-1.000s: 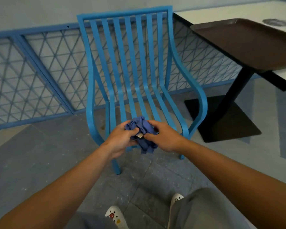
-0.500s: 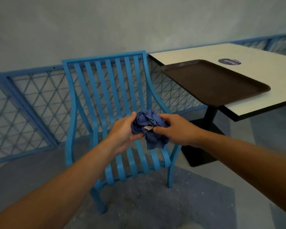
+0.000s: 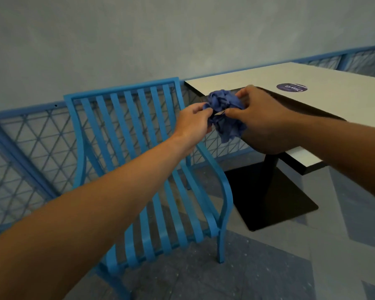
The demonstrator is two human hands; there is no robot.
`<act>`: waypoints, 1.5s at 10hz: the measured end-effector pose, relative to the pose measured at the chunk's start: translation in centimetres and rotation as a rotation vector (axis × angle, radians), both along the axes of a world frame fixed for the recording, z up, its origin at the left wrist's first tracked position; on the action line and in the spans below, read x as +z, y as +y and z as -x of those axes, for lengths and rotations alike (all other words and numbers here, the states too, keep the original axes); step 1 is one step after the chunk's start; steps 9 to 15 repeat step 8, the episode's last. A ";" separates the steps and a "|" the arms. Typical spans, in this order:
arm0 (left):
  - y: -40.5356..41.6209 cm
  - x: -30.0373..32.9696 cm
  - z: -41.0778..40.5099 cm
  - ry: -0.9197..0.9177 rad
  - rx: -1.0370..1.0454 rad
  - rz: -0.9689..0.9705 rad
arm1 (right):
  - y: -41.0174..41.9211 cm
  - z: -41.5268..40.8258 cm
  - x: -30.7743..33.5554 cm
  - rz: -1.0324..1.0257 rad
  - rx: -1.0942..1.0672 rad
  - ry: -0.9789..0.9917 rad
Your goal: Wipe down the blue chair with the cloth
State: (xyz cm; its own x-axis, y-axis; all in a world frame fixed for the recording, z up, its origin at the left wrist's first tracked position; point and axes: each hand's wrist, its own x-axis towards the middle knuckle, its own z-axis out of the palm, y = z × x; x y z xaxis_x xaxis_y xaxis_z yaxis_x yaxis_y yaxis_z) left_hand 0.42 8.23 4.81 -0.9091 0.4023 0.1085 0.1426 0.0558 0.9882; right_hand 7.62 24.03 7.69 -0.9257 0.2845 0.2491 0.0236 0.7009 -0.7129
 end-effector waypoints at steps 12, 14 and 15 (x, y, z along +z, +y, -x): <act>4.5 -2.5 2.1 0.317 -0.212 0.378 | 7.9 2.2 -4.0 -0.390 -0.081 -0.112; 4.5 -2.5 2.1 0.317 -0.212 0.378 | 7.9 2.2 -4.0 -0.390 -0.081 -0.112; 4.5 -2.5 2.1 0.317 -0.212 0.378 | 7.9 2.2 -4.0 -0.390 -0.081 -0.112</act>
